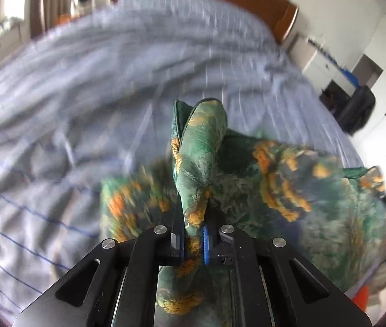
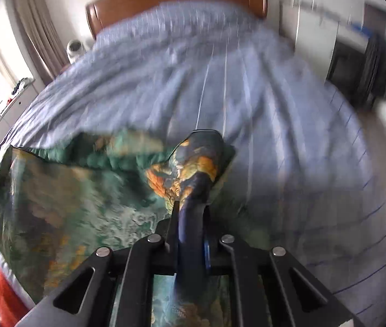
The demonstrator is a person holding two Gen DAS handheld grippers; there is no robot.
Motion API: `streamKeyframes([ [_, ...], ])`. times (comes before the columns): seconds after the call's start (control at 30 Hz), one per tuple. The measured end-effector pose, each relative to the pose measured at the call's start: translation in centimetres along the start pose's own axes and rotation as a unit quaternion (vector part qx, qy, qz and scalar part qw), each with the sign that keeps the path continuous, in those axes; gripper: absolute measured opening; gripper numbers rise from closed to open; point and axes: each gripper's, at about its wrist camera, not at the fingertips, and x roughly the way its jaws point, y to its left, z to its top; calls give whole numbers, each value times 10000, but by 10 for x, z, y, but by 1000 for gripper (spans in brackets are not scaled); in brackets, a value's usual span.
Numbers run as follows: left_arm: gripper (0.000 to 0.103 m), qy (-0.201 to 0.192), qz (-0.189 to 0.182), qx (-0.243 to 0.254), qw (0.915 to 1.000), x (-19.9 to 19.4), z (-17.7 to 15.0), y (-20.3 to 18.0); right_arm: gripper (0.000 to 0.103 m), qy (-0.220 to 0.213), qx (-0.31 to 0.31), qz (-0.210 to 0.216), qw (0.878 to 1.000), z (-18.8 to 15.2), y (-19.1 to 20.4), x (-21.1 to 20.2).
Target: Fold large clothes
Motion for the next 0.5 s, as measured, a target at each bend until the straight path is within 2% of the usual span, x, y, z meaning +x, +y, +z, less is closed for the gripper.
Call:
streamKeyframes([
  [0.07,7,-343,184,176,9991,-8,8,-9,12,-497,-31,-190,9986,15,1,-20],
  [0.1,7,-458,359,258,9980,-5,10,-15,12,-597,33,-200,9980,22,1,-20],
  [0.17,7,-600,786,544,9936,15,11,-23,12,-654,149,-338,9972,26,-2,-14],
  [0.23,8,-470,1003,580,9921,45,3,-21,12,-530,67,-584,9969,20,-3,9],
  [0.3,9,-323,1011,426,9934,70,-8,-13,12,-148,200,-661,9975,3,-9,40],
  [0.37,11,-351,979,337,9940,82,-21,-5,12,72,297,-635,9975,-18,-12,65],
  [0.5,15,-520,917,376,9937,88,-34,-1,13,-2,282,-616,9977,-44,-10,81],
])
